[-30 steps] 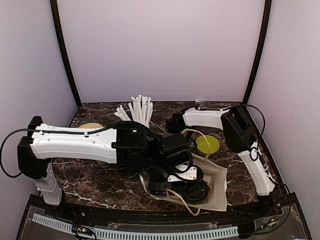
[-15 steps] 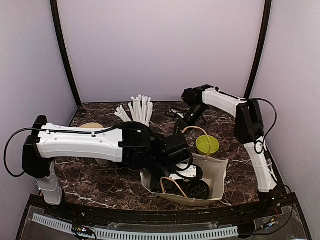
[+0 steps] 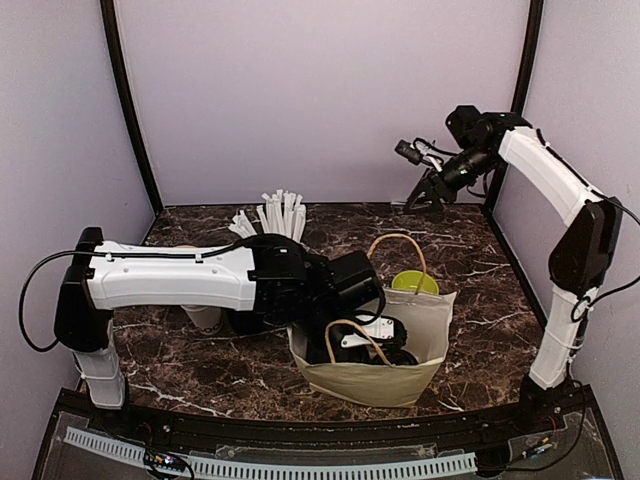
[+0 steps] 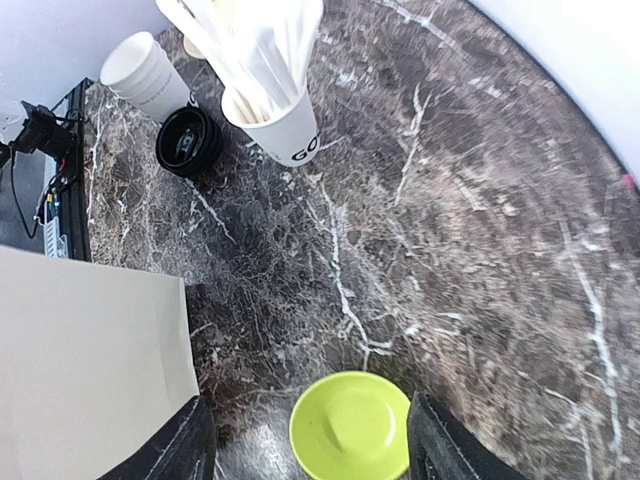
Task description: Pack the takeout coffee
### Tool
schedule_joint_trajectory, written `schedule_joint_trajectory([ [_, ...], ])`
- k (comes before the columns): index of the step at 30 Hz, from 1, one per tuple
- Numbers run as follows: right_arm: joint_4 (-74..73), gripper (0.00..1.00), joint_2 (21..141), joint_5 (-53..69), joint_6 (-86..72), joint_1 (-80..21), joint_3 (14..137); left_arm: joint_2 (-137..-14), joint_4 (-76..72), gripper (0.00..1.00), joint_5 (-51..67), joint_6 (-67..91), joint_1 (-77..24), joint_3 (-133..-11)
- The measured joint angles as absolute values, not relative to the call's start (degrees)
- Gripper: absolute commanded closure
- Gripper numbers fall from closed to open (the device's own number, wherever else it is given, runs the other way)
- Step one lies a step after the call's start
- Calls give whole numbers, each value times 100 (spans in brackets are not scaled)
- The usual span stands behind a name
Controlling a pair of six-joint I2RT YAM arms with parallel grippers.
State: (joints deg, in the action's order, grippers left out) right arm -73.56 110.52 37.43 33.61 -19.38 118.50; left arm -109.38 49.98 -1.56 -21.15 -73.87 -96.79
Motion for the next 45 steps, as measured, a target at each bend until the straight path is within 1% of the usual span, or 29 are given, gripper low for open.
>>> schedule_joint_trajectory([
  [3,-7415,33,10591,3798,3579,-1820,11730,-10962,4991,57,-89,-2134,-7358,-9708],
  [5,-7476,31,10355,3894,3682,-1839,11697,-11006,5004,54,-34,-2139,-7330,-9765],
  [6,-7500,29,10272,3935,3717,-1839,11695,-11026,5022,50,-10,-2139,-7314,-9797],
  [9,-7607,21,9924,4230,3868,-1848,11681,-11111,5028,43,23,-2139,-7273,-9915],
  [11,-7719,14,9660,4510,4010,-1848,11596,-11155,5043,36,27,-2139,-7258,-9981],
  [13,-7817,8,9297,4856,4171,-1848,11360,-11190,5098,32,19,-2132,-7251,-10049],
  [14,-7846,7,9107,5004,4248,-1848,11196,-11196,5122,30,14,-2123,-7251,-10082],
  [19,-7929,8,8353,5345,4523,-2082,10394,-11240,5240,21,-32,-2062,-7247,-10237],
  [23,-7942,8,8309,5402,4582,-2224,10193,-11251,5266,15,-97,-2023,-7210,-10433],
  [37,-8027,9,8604,5393,4628,-2364,10285,-11205,5347,11,115,-1929,-7172,-10753],
  [45,-8071,9,8807,5371,4622,-2375,10479,-10680,5094,11,-3,-1896,-7172,-10785],
])
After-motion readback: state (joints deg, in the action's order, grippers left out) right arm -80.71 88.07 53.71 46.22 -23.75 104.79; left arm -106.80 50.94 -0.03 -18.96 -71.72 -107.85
